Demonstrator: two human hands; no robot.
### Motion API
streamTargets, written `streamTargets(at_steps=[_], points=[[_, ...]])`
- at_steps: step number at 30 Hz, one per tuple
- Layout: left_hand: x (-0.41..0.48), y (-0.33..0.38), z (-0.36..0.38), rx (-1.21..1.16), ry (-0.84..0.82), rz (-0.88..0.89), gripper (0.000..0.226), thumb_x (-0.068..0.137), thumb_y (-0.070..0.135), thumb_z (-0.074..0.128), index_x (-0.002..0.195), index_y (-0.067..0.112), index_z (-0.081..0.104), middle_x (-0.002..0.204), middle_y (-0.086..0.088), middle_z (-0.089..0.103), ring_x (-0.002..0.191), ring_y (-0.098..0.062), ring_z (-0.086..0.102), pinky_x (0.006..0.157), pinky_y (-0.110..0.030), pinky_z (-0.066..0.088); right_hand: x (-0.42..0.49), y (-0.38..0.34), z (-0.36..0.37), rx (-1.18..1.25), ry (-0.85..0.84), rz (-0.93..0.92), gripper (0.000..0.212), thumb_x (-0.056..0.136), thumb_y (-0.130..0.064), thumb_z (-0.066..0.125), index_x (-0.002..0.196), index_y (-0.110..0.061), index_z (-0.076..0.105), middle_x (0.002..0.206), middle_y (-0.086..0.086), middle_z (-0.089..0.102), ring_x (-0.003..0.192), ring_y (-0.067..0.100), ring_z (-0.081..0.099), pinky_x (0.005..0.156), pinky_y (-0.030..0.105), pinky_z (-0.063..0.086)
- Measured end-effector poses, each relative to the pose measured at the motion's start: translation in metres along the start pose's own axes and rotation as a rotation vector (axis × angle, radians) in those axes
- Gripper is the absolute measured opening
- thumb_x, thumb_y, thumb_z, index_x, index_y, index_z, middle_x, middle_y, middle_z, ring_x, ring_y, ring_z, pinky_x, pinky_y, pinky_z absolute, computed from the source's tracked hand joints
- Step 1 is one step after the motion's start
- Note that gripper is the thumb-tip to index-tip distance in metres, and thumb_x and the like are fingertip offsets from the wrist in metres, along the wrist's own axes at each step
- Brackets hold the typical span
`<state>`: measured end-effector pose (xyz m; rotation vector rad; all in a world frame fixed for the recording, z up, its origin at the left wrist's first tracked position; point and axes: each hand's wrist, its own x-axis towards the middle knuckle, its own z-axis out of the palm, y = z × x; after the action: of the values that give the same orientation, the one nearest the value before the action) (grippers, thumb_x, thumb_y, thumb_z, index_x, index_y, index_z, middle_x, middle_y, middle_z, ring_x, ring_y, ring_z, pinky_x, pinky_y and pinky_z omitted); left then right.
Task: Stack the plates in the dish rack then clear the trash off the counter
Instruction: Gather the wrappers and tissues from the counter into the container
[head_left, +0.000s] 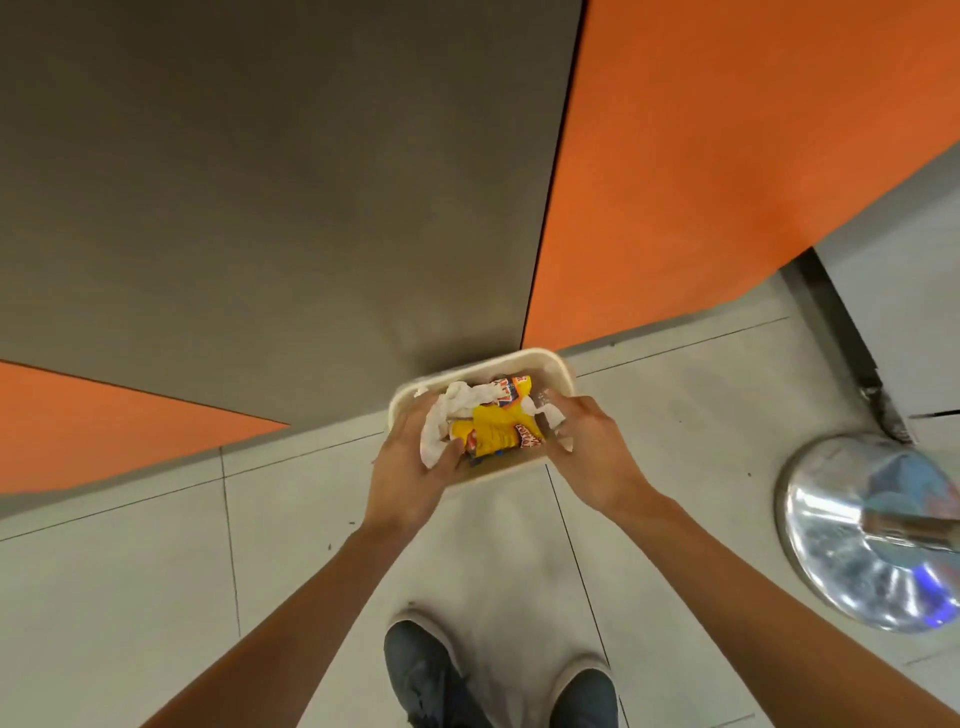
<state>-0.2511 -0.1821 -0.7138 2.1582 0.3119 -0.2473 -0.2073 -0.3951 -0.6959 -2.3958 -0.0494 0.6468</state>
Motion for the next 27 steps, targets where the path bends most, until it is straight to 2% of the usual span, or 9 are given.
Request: streamTargets(at_steps=[3,6,9,11,14,17,20,24,27], points=[[-0.023,0.038,-0.031,0.010,-0.033,-0.020,0.037,0.094,0.023,0.061,0.128,0.034,0.057,0.121,0.021,0.061,0.103,-0.001,0.059,0.082,-0.009,0.045,-0.035,-0.028,-0.029,0.035,-0.035,-0.058,0.038,0.089,-0.006,0.062,0.126,-0.014,0.062,0.119,0.004,0.060,0.105,0.019,0.061,0.091,0.015,0.040],[-0.041,0.085,-0.064,0.008,-0.104,-0.019,0.021,0.093,0.017,0.060,0.099,0.035,0.068,0.100,0.018,0.071,0.084,-0.004,0.066,0.072,-0.025,0.055,-0.064,-0.067,-0.062,0.028,-0.067,-0.116,0.024,0.088,-0.006,0.061,0.108,-0.015,0.072,0.110,0.003,0.065,0.100,0.017,0.063,0.090,0.021,0.047],[-0.062,0.150,-0.108,-0.035,-0.090,-0.021,0.026,0.095,0.011,0.055,0.081,0.029,0.067,0.064,0.011,0.066,0.056,-0.009,0.060,0.058,-0.027,0.048,-0.091,-0.122,-0.108,0.046,-0.073,-0.167,0.016,0.087,-0.004,0.057,0.085,-0.009,0.072,0.088,0.003,0.066,0.084,0.019,0.061,0.076,0.024,0.044],[-0.083,0.193,-0.132,-0.105,-0.056,-0.019,0.024,0.097,0.012,0.052,0.079,0.020,0.066,0.052,0.003,0.058,0.044,-0.012,0.048,0.050,-0.025,0.039,-0.115,-0.159,-0.140,0.040,-0.077,-0.176,0.018,0.087,-0.004,0.054,0.080,-0.007,0.069,0.073,0.000,0.059,0.069,0.017,0.053,0.065,0.024,0.038],[-0.121,0.255,-0.169,-0.164,0.011,0.027,0.023,0.098,0.014,0.050,0.081,0.012,0.065,0.052,0.001,0.052,0.047,-0.009,0.042,0.048,-0.023,0.034,-0.152,-0.207,-0.177,0.068,-0.088,-0.213,0.018,0.088,-0.010,0.052,0.078,-0.010,0.067,0.069,-0.002,0.059,0.064,0.016,0.053,0.060,0.030,0.044],[-0.154,0.314,-0.212,-0.252,0.086,0.075,0.025,0.099,0.016,0.050,0.079,0.009,0.063,0.051,0.011,0.047,0.049,-0.006,0.040,0.050,-0.021,0.033,-0.188,-0.255,-0.215,0.095,-0.085,-0.272,0.016,0.088,-0.014,0.054,0.079,-0.015,0.067,0.074,-0.001,0.068,0.072,0.019,0.062,0.069,0.038,0.053],[-0.188,0.356,-0.258,-0.220,0.143,0.089,0.034,0.102,0.020,0.046,0.072,0.004,0.054,0.056,0.010,0.045,0.054,-0.005,0.039,0.054,-0.027,0.034,-0.217,-0.310,-0.247,0.114,-0.081,-0.367,0.015,0.088,-0.013,0.055,0.082,-0.015,0.069,0.074,0.001,0.070,0.073,0.020,0.064,0.072,0.039,0.054],[-0.239,0.378,-0.329,-0.189,0.219,0.089,0.043,0.103,0.027,0.044,0.062,0.015,0.044,0.058,0.007,0.043,0.054,-0.006,0.037,0.054,-0.027,0.032,-0.250,-0.376,-0.280,0.119,-0.125,-0.495,0.018,0.084,-0.004,0.055,0.089,-0.013,0.069,0.073,0.001,0.069,0.065,0.015,0.062,0.068,0.033,0.052],[-0.264,0.384,-0.386,-0.204,0.308,0.074,0.041,0.103,0.026,0.043,0.065,0.009,0.045,0.059,0.008,0.041,0.056,-0.006,0.037,0.056,-0.026,0.031,-0.261,-0.427,-0.299,0.147,-0.142,-0.525,0.022,0.085,-0.004,0.055,0.094,-0.020,0.067,0.076,-0.002,0.069,0.063,0.008,0.057,0.063,0.018,0.045]])
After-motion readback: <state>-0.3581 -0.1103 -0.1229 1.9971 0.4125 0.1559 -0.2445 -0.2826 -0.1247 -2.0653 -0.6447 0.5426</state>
